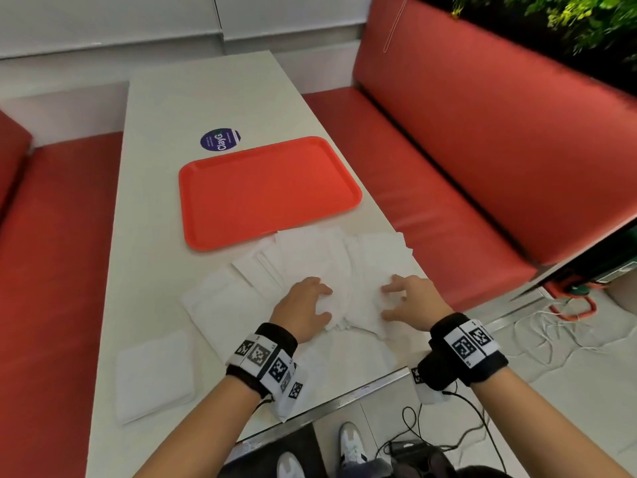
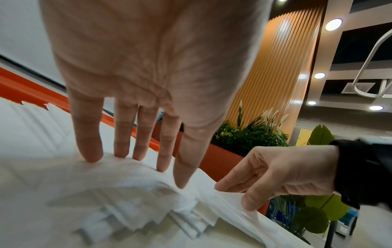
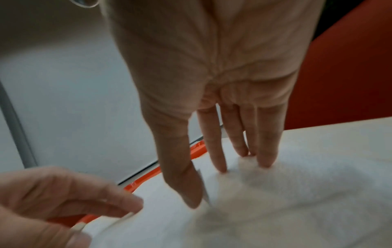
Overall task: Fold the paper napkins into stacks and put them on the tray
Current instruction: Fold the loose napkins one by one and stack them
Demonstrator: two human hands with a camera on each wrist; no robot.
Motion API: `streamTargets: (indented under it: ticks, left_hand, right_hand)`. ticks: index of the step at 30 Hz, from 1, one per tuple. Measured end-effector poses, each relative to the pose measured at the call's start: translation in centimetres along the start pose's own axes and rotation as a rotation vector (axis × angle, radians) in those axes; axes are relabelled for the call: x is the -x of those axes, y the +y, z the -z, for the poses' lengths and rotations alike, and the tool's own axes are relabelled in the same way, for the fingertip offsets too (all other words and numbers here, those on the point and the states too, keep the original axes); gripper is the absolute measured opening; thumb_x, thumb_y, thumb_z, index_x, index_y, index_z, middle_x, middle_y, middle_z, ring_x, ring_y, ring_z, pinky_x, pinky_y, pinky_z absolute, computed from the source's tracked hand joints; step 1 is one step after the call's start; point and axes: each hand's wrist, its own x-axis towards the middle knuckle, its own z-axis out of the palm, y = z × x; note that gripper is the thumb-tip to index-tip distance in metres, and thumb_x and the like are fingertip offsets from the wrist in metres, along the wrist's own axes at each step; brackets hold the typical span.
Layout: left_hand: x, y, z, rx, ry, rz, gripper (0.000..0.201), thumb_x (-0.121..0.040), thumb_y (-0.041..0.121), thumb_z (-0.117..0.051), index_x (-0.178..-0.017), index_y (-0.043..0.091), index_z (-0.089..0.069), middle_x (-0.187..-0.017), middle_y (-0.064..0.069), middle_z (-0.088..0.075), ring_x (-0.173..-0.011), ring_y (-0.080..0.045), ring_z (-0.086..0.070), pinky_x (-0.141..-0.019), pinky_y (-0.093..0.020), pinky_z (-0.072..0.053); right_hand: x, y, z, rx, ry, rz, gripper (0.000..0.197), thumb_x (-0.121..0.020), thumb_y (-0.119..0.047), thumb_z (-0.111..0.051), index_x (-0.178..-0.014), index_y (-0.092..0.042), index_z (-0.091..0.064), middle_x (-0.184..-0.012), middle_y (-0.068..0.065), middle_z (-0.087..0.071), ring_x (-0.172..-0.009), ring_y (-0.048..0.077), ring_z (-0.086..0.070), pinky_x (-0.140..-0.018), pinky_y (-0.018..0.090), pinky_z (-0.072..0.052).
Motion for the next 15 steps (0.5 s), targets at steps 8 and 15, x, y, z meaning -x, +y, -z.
streamTargets:
  ticks: [8,15]
  left_hand:
    - [-0.1,1.1,0.0,0.091,0.225,-0.065,0.023,-0.096,0.027,-0.057,-0.112,0.013,-0.066,-0.139,0.002,-0.049,-0.129,-0.015,-0.045,-0.103,-0.027,-0.038]
    - [-0.8,5.0,1.1,0.946,0.076,0.166,0.064,-0.094,0.06,-0.045,-0.113,0.002,-0.063,-0.105,-0.018,-0.071,-0.096,-0.031,-0.07,-0.086,-0.039,-0.059]
  right_hand:
    - [0.1,0.7,1.7,-0.192,0.271,0.094,0.008,-0.078,-0.018,-0.071,-0.081,-0.011,-0.074,-0.097,0.008,-0.074,-0.088,0.021,-0.065,-0.085,0.039,-0.054]
    - [2.5,-4.1,3.9,-0.28,0.297,0.471,0.005,-0.084,-0.014,-0.063,-0.08,-0.016,-0.065,-0.079,-0.006,-0.07,-0.078,0.01,-0.066,-0.077,0.03,-0.055]
